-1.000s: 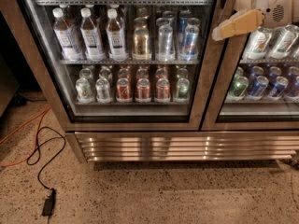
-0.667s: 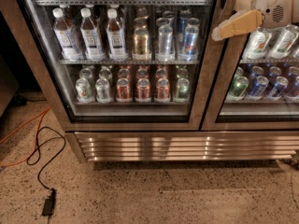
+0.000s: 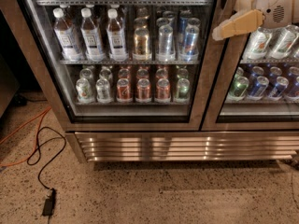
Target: Open left fridge door
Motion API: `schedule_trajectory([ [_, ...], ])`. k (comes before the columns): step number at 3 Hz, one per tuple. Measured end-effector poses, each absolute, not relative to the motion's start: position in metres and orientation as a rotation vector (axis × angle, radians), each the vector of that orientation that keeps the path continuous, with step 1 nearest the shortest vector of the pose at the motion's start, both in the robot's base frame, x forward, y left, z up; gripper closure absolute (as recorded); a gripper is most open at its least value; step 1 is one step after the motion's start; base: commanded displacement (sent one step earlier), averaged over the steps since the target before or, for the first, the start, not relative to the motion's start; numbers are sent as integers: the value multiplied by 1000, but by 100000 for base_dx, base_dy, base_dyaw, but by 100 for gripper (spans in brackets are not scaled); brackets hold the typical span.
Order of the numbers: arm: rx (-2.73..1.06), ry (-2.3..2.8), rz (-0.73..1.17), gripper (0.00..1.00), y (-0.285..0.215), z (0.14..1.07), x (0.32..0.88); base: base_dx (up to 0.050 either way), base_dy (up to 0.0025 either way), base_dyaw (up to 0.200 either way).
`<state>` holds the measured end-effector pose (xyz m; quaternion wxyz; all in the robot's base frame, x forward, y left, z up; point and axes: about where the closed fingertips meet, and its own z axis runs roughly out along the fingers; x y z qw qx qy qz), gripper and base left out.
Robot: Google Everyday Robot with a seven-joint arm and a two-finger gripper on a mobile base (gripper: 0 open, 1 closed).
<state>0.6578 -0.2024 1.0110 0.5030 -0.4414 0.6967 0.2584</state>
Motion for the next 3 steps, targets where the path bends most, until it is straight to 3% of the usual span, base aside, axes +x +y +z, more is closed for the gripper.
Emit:
schedule_trajectory([
  [3,-1076,1650,634,0,-201,1018,657,0,0,0],
])
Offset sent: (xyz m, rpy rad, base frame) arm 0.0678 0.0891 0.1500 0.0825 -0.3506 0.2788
